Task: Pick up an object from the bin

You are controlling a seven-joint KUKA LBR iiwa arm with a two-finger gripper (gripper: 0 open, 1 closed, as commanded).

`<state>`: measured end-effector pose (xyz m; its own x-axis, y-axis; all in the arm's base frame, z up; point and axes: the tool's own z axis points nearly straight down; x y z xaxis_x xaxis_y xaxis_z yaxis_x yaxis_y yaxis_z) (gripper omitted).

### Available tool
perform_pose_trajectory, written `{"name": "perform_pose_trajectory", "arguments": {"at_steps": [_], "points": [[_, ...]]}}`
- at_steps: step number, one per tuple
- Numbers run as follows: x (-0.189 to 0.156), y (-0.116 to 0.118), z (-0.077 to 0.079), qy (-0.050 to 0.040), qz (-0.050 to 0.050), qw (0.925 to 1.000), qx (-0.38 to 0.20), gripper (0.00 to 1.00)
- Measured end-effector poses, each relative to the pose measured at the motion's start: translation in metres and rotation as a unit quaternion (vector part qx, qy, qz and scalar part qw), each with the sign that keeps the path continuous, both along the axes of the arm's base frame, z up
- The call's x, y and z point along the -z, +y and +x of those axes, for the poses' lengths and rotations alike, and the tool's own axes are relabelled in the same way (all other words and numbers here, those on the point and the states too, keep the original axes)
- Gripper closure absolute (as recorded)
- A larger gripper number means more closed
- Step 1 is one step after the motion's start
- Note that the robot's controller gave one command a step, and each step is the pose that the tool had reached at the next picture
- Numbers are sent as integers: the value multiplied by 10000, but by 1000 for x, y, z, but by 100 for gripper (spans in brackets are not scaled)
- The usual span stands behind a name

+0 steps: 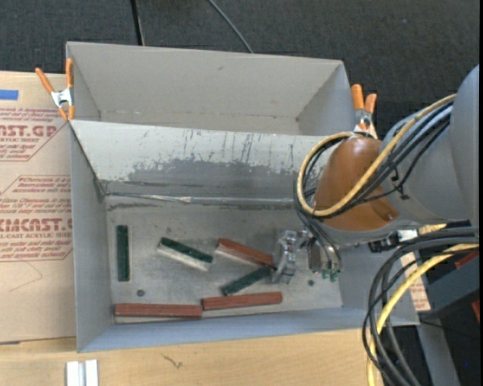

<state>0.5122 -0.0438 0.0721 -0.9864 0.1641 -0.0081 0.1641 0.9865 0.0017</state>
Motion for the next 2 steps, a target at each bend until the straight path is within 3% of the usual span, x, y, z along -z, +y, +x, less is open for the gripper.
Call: {"name": "perform_pose_trajectory", "arguments": {"at_steps": [1,2], "points": [[2,0,-2,37,-2,10000,-3,0],[2,0,-2,37,-3,10000,-4,0]]}}
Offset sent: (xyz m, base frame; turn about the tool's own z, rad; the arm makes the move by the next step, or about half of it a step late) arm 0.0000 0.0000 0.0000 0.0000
